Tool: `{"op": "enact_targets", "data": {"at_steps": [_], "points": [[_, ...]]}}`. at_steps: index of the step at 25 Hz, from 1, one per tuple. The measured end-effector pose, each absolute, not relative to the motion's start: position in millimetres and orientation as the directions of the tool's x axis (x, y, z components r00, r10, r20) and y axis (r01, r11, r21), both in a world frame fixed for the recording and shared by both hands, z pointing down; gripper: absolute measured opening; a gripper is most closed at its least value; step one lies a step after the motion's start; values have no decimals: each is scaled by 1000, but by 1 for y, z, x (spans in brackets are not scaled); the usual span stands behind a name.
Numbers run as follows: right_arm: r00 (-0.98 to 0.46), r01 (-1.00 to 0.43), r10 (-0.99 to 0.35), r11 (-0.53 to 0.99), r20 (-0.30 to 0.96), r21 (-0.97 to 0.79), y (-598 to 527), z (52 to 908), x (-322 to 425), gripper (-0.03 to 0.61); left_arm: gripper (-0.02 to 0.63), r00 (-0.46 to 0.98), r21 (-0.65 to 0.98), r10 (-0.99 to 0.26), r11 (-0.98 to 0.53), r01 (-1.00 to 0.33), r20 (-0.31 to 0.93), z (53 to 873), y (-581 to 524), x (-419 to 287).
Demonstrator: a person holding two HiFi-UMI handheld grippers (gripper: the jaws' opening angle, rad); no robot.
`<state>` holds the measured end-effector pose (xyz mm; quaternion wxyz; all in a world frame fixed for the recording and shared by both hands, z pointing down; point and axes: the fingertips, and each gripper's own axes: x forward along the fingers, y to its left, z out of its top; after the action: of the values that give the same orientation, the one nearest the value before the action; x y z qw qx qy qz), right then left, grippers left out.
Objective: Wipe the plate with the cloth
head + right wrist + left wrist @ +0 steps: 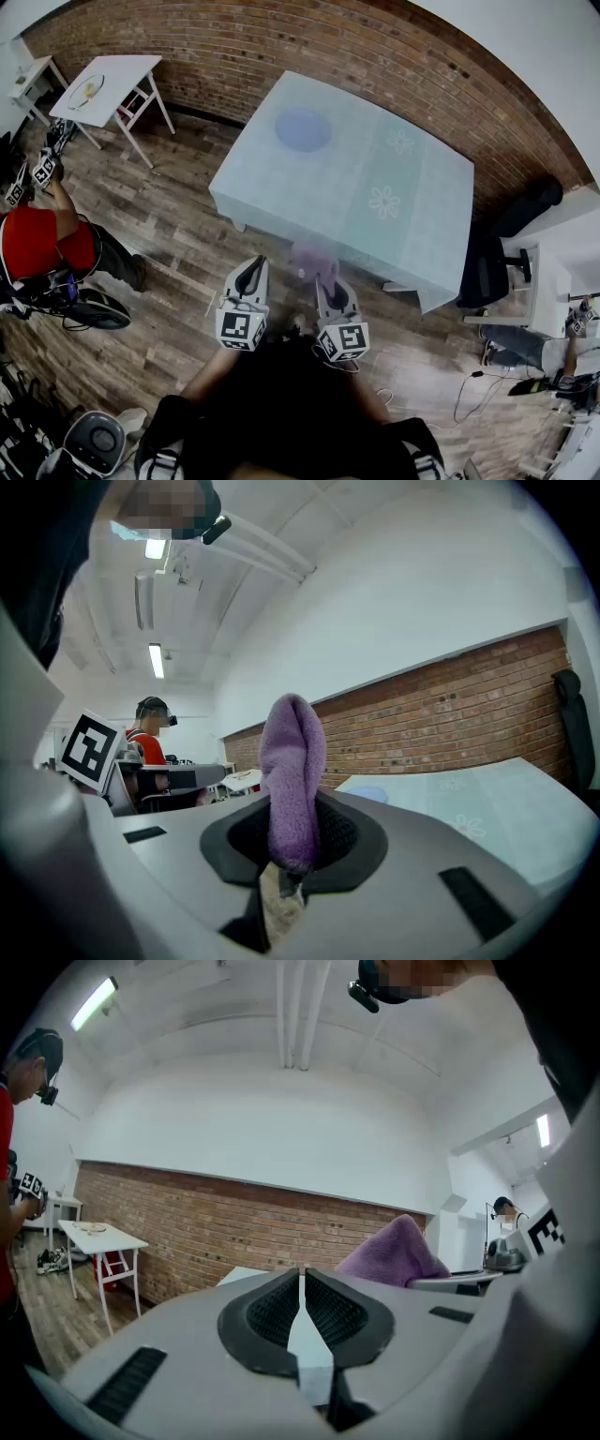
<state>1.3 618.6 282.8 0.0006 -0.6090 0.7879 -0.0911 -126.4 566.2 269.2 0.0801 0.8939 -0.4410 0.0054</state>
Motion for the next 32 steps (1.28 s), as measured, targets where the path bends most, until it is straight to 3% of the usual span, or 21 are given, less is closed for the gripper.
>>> {"op": "enact_targets", "data": {"at_steps": [18, 32], "points": [[-236, -960, -970, 223, 61, -170, 609, 275, 17, 74, 46, 610, 138, -786, -596, -791, 97, 272, 555, -113], [-281, -946, -956, 263, 80, -189, 591, 291, 74, 74, 46, 573, 133, -811, -560, -818, 113, 278, 546, -57]]}}
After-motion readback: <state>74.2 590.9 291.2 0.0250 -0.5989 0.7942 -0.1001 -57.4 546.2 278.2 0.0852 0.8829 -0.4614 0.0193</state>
